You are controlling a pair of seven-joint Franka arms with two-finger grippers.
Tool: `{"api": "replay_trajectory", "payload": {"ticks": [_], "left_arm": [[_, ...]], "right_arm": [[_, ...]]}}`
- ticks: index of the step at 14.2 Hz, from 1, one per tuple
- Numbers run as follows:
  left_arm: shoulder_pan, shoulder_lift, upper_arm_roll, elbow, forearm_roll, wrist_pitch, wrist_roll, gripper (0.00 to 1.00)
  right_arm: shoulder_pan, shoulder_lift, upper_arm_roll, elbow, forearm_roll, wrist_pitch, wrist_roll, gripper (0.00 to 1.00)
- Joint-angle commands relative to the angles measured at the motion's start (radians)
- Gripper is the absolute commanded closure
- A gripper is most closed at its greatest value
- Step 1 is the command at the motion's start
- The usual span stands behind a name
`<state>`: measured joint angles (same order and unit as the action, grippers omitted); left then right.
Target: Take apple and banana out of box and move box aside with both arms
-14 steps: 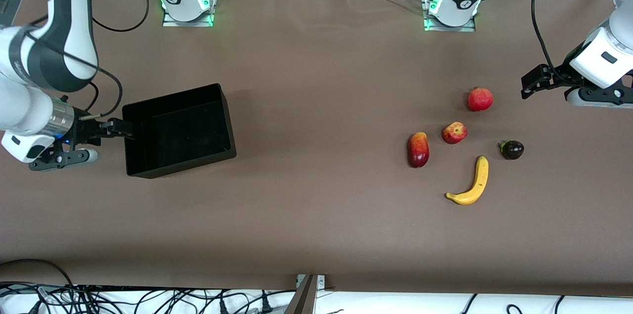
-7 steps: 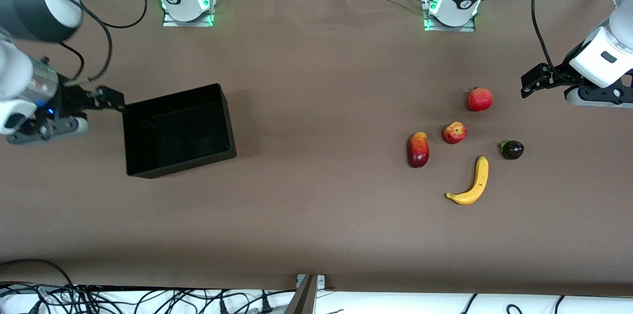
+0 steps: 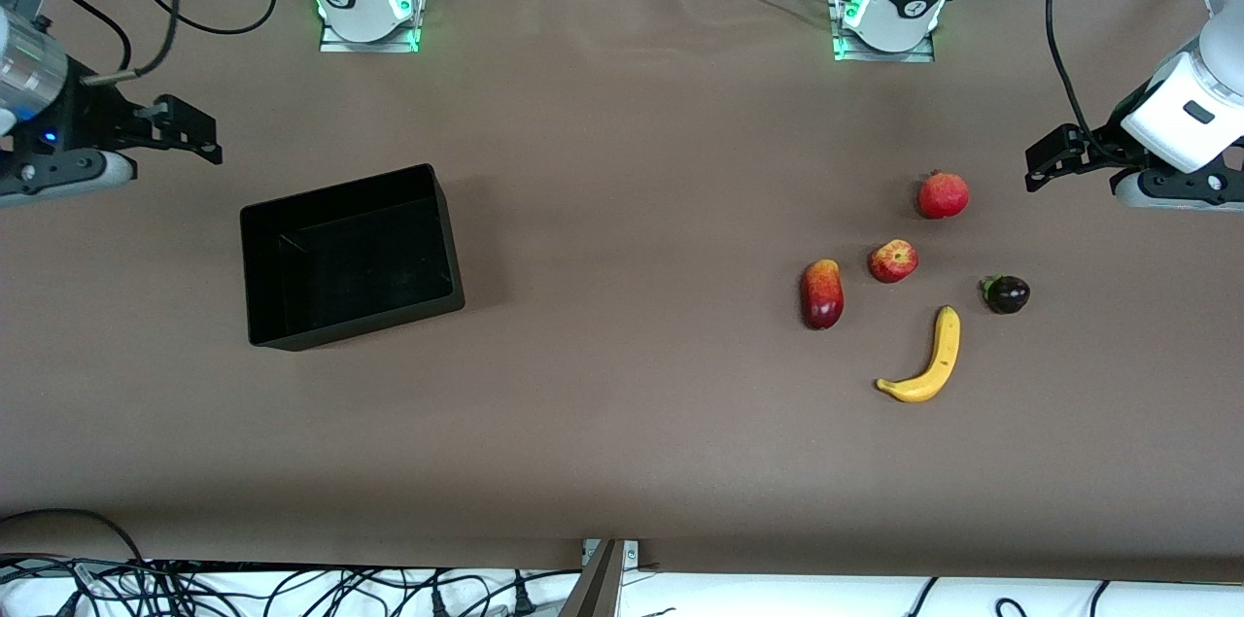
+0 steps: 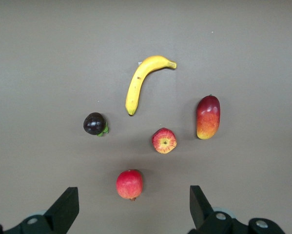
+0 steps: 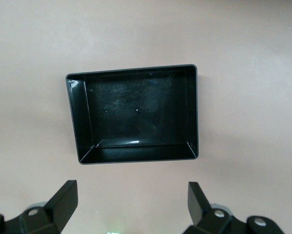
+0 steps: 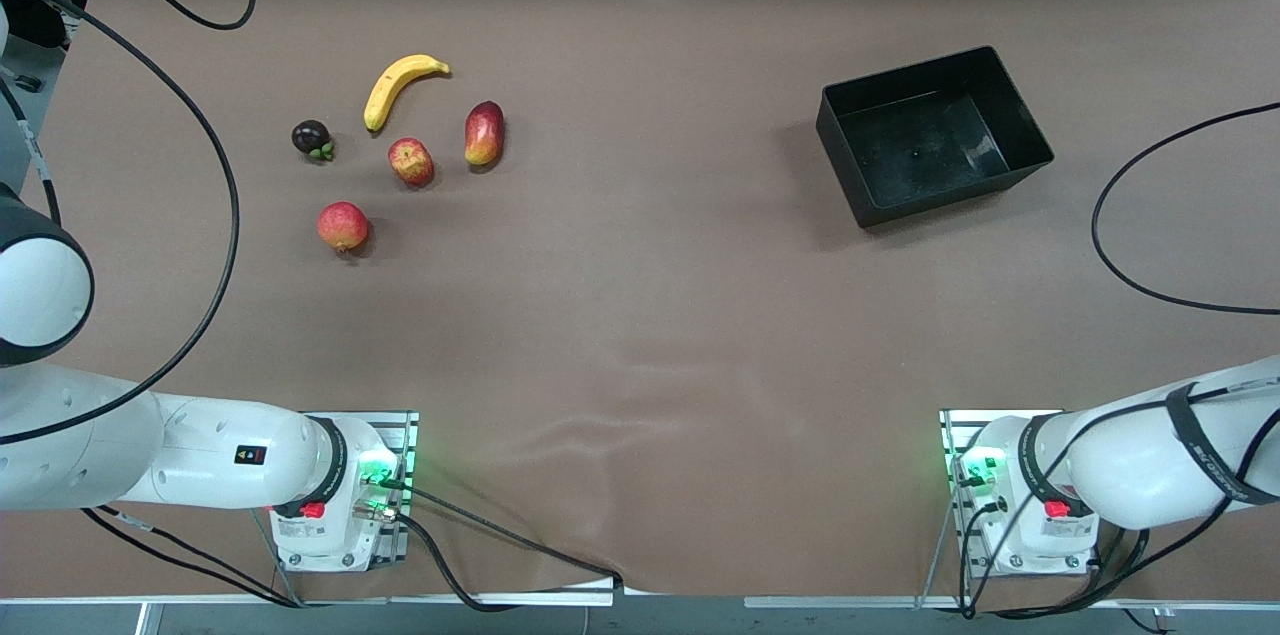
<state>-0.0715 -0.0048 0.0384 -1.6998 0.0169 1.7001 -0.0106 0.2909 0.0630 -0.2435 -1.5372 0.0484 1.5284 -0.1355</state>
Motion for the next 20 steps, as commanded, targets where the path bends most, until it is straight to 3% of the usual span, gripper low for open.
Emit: {"api": "replay_trajectory", "payload": {"ticks": [1, 3, 6, 20], "left_arm": [[-0.004, 0.011, 0.005, 0.026, -0.006, -0.019, -0.031, 0.00], [-0.007, 0.023, 0.000, 0.035, -0.005, -0.023, -0.035, 0.00], [-0.007, 0.026, 0.000, 0.051, -0.005, -0.030, -0.026, 0.00], [-0.017, 0.029, -0.003, 0.074, -0.005, -0.077, -0.032, 0.00]], "right_arm": [[-0.142, -0.097, 0.142, -0.124, -0.025, 0.045, 0.013, 0.00], [-0.209, -0.150, 0.211, -0.197, -0.033, 0.090, 0.013, 0.00], [-0.266, -0.150, 0.282, -0.195, -0.042, 0.090, 0.040, 0.00], [-0.240, -0.118, 0.283, -0.144, -0.050, 0.084, 0.062, 0.00]]}}
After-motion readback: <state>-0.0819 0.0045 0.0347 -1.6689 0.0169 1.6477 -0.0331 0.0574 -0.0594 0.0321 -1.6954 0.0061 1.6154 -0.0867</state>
